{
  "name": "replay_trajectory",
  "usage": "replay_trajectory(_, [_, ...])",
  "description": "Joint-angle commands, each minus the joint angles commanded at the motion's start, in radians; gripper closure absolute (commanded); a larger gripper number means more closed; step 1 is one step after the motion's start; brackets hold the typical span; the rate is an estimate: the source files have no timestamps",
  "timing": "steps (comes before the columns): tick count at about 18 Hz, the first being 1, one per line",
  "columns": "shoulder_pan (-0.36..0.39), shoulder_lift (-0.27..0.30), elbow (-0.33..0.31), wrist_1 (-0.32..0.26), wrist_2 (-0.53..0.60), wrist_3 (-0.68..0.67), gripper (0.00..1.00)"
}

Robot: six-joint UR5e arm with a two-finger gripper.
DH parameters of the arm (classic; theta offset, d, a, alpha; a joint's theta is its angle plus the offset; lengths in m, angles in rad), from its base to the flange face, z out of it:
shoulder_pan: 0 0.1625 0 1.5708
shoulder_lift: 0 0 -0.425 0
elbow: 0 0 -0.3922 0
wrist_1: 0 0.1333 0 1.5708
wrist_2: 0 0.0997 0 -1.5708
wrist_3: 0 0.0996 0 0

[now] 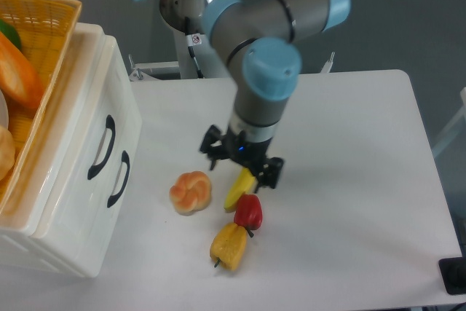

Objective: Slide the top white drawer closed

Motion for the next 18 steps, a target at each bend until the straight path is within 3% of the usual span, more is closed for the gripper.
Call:
replay_trajectory(3, [0.035,0.009,-0.003,-0.005,0.144,0.179,0.00])
replay_trajectory(5, [0.064,0.024,-0.003,-0.003,0.172,0.252,0.00])
replay_trajectory(14, [0.228,0.069,-0.018,-0.012,0.122,0.467,0.00])
replay_trajectory(18, [0.288,0.090,-0.029,-0.052,0.077,0.536,0.00])
